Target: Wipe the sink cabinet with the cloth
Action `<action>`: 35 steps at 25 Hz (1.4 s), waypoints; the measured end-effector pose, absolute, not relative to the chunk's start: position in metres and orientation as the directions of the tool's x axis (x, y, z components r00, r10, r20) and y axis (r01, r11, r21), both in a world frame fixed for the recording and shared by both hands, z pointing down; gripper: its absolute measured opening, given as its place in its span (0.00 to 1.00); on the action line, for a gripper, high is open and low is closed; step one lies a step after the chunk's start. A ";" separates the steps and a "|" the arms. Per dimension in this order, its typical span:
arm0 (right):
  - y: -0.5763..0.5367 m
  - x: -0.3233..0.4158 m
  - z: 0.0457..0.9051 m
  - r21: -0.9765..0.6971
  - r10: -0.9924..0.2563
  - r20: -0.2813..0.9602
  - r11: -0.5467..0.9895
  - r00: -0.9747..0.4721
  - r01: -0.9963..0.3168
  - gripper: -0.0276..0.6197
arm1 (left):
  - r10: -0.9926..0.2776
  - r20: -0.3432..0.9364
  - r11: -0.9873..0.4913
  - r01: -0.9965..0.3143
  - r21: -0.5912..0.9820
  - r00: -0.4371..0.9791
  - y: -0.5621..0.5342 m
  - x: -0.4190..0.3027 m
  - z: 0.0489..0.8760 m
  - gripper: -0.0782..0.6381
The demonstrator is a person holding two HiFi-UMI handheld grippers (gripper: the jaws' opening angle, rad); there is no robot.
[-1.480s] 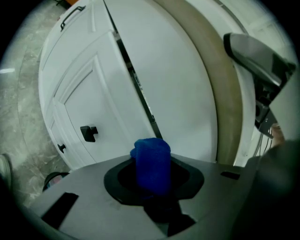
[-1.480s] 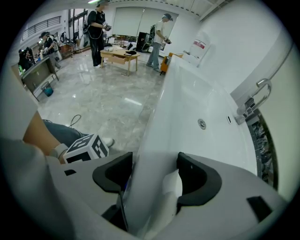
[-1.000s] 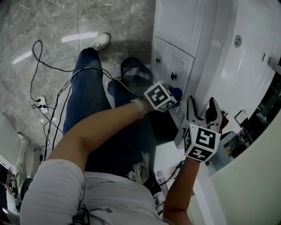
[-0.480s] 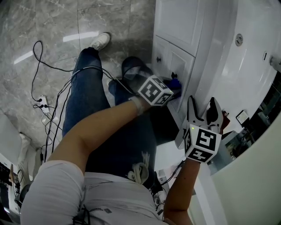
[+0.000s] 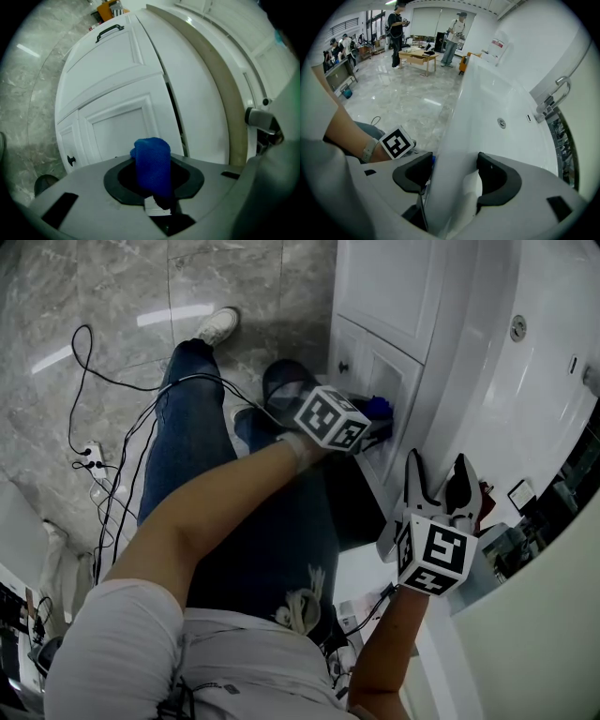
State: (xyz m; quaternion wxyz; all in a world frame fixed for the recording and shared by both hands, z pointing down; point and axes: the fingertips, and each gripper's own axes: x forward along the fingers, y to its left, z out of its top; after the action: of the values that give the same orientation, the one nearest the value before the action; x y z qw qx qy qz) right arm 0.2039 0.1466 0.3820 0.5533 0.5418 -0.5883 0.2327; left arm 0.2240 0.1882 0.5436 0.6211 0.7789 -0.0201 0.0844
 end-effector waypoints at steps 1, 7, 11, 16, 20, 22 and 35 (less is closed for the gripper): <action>0.147 0.204 0.382 0.327 -0.381 0.903 0.303 0.201 -0.895 0.46 | 0.071 0.150 -0.226 -0.130 0.965 0.986 0.188 0.224 0.544 0.26; 0.147 0.205 0.382 0.326 -0.388 0.900 0.299 0.198 -0.897 0.46 | 0.114 0.190 -0.248 -0.157 0.956 0.975 0.211 0.229 0.558 0.26; 0.146 0.204 0.382 0.329 -0.394 0.897 0.297 0.199 -0.896 0.46 | 0.138 0.186 -0.269 -0.144 0.952 0.973 0.220 0.233 0.562 0.26; 0.146 0.205 0.382 0.338 -0.399 0.893 0.285 0.210 -0.897 0.46 | 0.241 0.223 -0.307 -0.144 0.941 0.945 0.251 0.240 0.572 0.26; 0.145 0.204 0.382 0.342 -0.410 0.887 0.278 0.211 -0.898 0.46 | 0.251 0.265 -0.264 -0.197 0.944 0.931 0.256 0.242 0.591 0.26; 0.145 0.204 0.382 0.352 -0.423 0.880 0.268 0.219 -0.897 0.46 | 0.254 0.288 -0.217 -0.236 0.947 0.923 0.256 0.242 0.605 0.26; 0.144 0.205 0.384 0.373 -0.425 0.870 0.232 0.251 -0.899 0.46 | 0.298 0.413 -0.368 -0.295 0.881 0.861 0.235 0.240 0.651 0.26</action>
State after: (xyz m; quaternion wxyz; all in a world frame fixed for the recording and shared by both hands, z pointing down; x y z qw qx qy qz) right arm 0.2048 0.1442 0.3837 0.5383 0.5795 -0.5711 0.2199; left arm 0.2399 0.2349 0.6515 0.5620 0.7839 0.0007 0.2639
